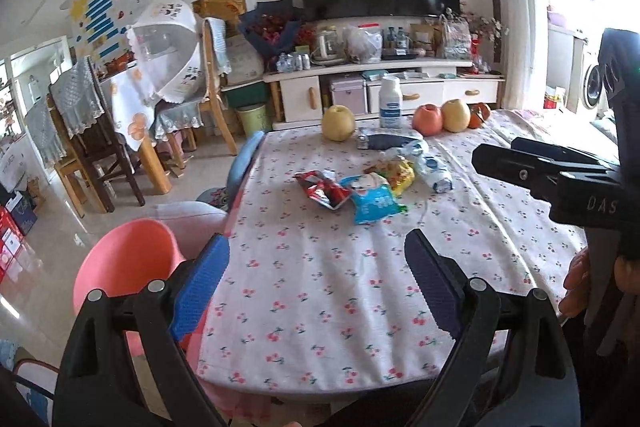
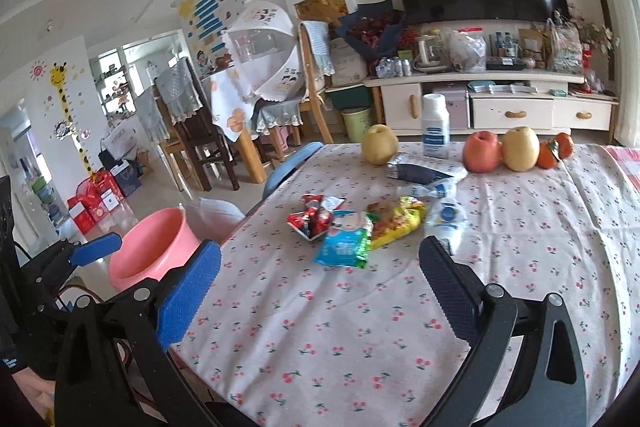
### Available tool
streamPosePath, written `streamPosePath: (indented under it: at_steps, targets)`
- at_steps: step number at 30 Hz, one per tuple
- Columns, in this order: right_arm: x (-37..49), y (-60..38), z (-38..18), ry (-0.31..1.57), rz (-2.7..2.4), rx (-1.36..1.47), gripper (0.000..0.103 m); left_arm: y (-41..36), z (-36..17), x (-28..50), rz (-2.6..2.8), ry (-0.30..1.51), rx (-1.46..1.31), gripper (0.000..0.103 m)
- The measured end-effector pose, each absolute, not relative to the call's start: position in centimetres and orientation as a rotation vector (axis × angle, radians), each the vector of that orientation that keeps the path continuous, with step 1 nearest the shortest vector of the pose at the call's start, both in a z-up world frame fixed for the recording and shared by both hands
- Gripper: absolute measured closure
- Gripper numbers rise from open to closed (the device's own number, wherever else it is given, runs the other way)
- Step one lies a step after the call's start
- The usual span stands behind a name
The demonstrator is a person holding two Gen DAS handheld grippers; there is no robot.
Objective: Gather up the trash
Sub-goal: 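Return both tools from the bucket to the table, then grasp the blue cow-print bag with the left tool while the right tool grasps the MAGICDAY bag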
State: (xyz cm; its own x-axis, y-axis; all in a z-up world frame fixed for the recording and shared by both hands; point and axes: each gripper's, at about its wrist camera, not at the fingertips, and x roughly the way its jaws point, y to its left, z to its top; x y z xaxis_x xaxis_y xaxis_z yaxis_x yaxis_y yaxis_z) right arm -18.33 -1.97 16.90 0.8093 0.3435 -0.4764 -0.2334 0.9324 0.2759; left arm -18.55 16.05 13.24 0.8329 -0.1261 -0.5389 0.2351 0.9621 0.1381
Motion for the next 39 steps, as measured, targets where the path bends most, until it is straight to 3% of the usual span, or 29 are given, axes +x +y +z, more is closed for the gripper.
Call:
streamPosePath:
  at_steps: [15, 34, 36, 37, 39]
  targets:
    - [-15.8, -9.4, 14.3, 0.629, 0.202, 0.294, 0.005, 10.3, 10.3, -14.2, -0.264, 0.667, 0.183, 0.013]
    - [-6.0, -11.5, 7.6, 0.851, 0.203, 0.316, 0.007, 6.8, 3.7, -1.6, -0.210, 0.886, 0.057, 0.015]
    - [-5.1, -11.7, 7.1, 0.860, 0.197, 0.317, 0.010, 6.9, 3.3, -0.9, -0.203, 0.896, 0.049, 0.017]
    - [-4.7, -11.6, 7.0, 0.866, 0.197, 0.311, 0.019, 7.0, 3.2, -0.5, -0.201, 0.901, 0.042, 0.020]
    - [-4.0, -11.4, 6.5, 0.886, 0.196, 0.298, 0.021, 7.1, 2.7, 0.4, -0.196, 0.920, 0.024, 0.021]
